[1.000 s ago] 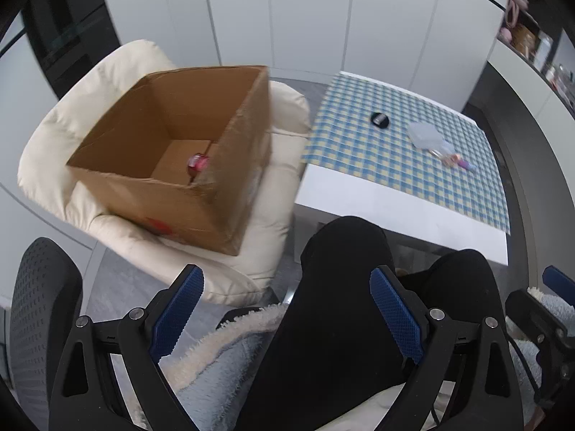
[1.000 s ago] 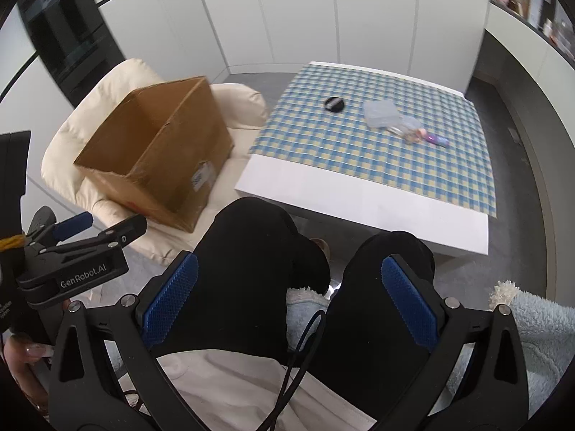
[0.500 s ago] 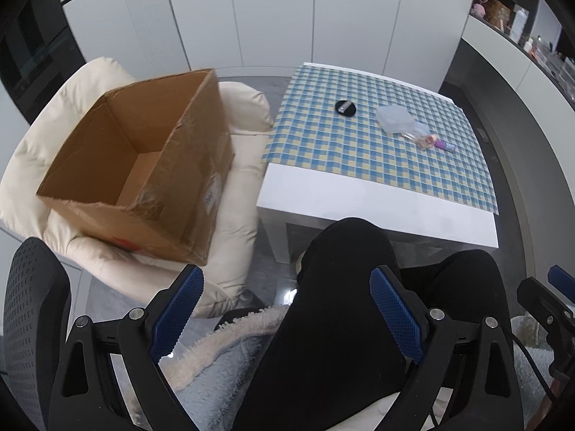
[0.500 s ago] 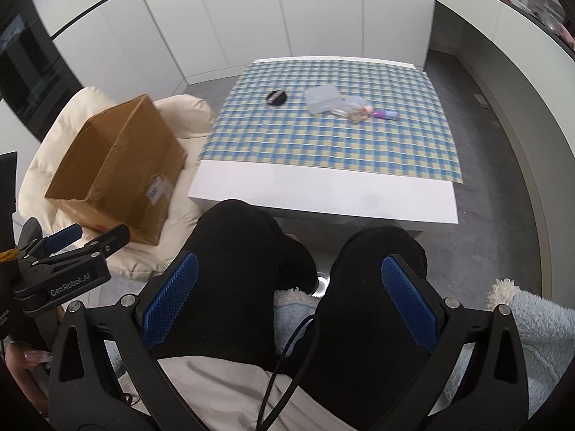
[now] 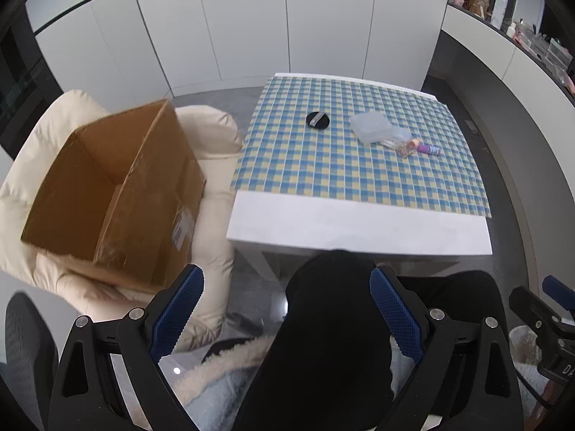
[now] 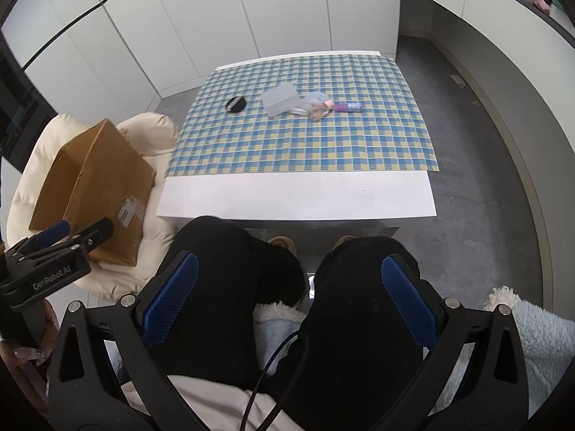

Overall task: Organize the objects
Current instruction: 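Move both open tools over the checkered cloth toward the remaining items, then close the right tool on the purple-capped vial while the left tool grips the black compact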

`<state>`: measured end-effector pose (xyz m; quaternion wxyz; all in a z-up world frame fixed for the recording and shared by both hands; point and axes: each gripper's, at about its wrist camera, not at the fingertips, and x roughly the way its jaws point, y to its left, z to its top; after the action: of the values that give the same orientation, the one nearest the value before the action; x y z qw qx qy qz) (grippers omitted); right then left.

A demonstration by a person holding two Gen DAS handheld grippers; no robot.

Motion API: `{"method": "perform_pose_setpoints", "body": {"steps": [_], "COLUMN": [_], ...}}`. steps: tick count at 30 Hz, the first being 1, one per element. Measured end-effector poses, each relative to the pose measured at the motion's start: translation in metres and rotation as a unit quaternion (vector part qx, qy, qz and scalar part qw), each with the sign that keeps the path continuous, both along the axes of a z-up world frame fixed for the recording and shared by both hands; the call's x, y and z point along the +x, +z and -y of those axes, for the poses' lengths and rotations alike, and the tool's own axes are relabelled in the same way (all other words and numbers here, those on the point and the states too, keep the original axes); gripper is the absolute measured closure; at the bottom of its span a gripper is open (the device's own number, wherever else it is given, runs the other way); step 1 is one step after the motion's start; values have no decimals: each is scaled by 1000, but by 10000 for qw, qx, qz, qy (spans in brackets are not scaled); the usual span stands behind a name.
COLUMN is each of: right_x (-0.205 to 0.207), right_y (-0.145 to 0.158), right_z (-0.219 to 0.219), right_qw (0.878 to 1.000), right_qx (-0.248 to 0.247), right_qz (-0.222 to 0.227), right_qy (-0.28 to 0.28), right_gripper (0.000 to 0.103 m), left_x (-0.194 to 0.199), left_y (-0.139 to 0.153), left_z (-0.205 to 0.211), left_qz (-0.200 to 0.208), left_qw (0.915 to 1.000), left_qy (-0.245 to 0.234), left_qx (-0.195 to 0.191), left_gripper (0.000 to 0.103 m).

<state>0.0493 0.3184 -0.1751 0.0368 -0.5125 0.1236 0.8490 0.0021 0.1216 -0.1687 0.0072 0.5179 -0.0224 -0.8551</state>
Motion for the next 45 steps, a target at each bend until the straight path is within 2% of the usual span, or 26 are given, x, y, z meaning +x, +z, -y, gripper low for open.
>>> {"method": "perform_pose_setpoints", "body": {"steps": [8,18,25,27,30,33,38,41,45], "right_x": [-28,-98,-164,-184,-213,-244,-282,-296,-307], "right_y": [-16,-47,-94,-111,-134,-156,-186,-198,-211], "right_z": [-28,-78,-124,-134,-144,-149,-162,-164,-163], "right_qw": [9996,9980,9958,9949,9948,9947,9955,9959,9956], "right_qx": [-20,-207,-273,-274,5,271,130,199,287], "right_qz": [5,-71,227,299,357,436,388,354,336], "right_qy": [-284,-590,-849,-919,-956,-896,-855,-804,-831], "right_gripper": [0,0,0,0,0,0,0,0,2], "left_x": [-42,-124,-207,-228,-258,-280,-313,-329,-347], "left_y": [-11,-51,-112,-130,-160,-176,-192,-199,-212], "left_z": [-7,-11,-29,-31,-26,-23,-38,-47,-51], "left_qz": [-11,14,436,589,780,676,432,418,447], "left_qw": [9999,9997,9990,9981,9961,9968,9991,9987,9983], "left_qy": [27,137,-2,-19,157,245,-24,-131,-133], "left_qx": [-106,-203,12,204,386,335,22,-245,-351], "left_gripper": [9,9,9,9,9,9,9,9,9]}}
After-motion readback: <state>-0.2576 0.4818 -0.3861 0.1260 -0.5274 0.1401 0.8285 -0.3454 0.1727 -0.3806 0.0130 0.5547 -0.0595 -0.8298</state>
